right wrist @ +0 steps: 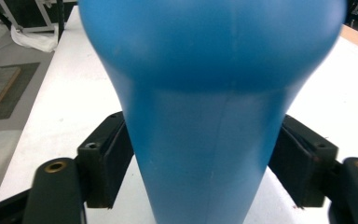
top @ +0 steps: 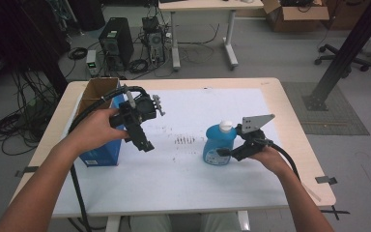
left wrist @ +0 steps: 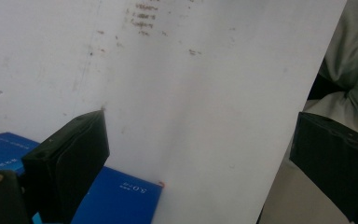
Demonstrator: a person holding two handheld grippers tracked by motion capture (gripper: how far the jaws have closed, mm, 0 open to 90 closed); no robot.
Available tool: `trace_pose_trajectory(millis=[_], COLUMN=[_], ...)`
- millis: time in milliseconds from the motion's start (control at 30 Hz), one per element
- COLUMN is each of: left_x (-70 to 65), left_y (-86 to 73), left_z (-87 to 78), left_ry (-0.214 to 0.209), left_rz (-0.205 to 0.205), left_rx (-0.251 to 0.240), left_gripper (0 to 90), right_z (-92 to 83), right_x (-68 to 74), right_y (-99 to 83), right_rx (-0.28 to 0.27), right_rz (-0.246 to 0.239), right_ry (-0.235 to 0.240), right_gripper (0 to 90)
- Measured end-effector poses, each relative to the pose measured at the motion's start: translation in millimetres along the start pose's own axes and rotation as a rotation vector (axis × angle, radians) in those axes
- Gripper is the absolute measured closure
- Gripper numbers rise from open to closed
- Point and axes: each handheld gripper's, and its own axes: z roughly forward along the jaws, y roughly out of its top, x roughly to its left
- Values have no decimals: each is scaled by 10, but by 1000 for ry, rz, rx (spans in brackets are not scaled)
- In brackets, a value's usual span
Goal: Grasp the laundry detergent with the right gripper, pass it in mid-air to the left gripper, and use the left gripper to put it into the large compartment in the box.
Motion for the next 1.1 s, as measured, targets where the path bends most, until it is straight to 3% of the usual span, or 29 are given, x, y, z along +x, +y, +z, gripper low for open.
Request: trace_pose_trajectory(millis=[300, 700, 733, 800, 1100], left_x=[3, 15, 10, 4, -35], left_y=[-8, -5, 4, 21, 103], left_z=[5, -18, -33, -55, -172], left_ry=[-1, 3, 6, 8, 24], left_rz=[-2, -2, 1, 5, 27], left_rx=[-2, -10, -15, -14, -31], left_gripper=[49, 49, 49, 49, 49], right_z=[-2, -25, -70, -122, -307], right_x=[3, 66, 74, 78, 127], right_y=[-3, 37, 80, 134, 324], right_rx=[-10, -49, -81, -94, -95], right_rz=[-22, -43, -41, -41, -56], right_ry=[17, 0, 4, 0, -28], right_gripper=[421, 444, 445, 444, 444])
